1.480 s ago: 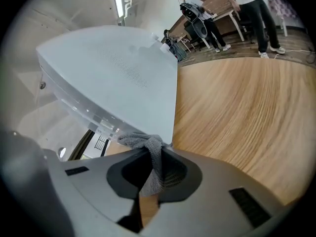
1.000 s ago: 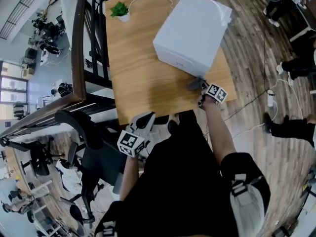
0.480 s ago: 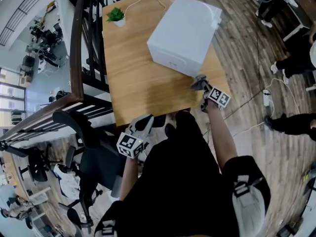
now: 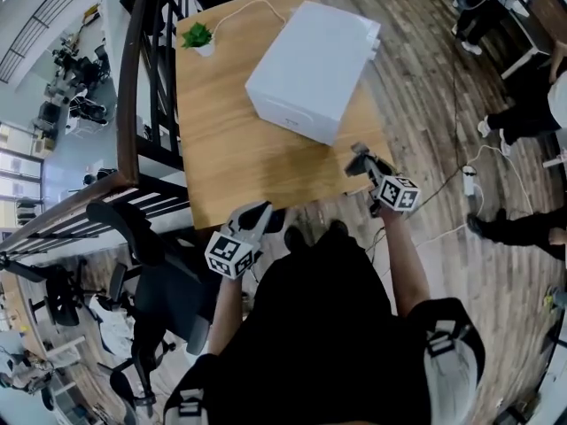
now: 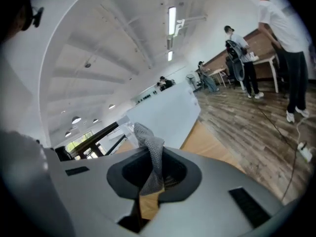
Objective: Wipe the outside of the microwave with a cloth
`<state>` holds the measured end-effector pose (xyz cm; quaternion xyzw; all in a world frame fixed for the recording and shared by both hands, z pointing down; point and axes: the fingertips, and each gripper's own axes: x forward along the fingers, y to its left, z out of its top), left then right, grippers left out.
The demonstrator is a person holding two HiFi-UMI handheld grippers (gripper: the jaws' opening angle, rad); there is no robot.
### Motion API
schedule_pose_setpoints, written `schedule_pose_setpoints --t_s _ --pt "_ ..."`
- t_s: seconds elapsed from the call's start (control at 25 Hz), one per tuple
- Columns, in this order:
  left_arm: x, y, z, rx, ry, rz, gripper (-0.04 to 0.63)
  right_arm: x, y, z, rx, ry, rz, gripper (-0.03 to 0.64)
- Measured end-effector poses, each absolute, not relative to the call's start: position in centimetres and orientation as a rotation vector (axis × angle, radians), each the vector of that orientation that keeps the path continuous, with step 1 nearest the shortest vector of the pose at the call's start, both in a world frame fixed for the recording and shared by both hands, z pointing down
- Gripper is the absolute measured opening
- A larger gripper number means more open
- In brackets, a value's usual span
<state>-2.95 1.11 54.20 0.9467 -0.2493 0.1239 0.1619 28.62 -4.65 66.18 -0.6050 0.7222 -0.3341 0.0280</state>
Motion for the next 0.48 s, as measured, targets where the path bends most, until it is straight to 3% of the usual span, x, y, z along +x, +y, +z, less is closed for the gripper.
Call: schedule_pose_setpoints --t_s 0.48 --pt "7.5 2.4 52.3 2.745 -0.673 0.348 -0.005 27.9 -1.4 54.5 -1.659 2.953 -0.418 0.027"
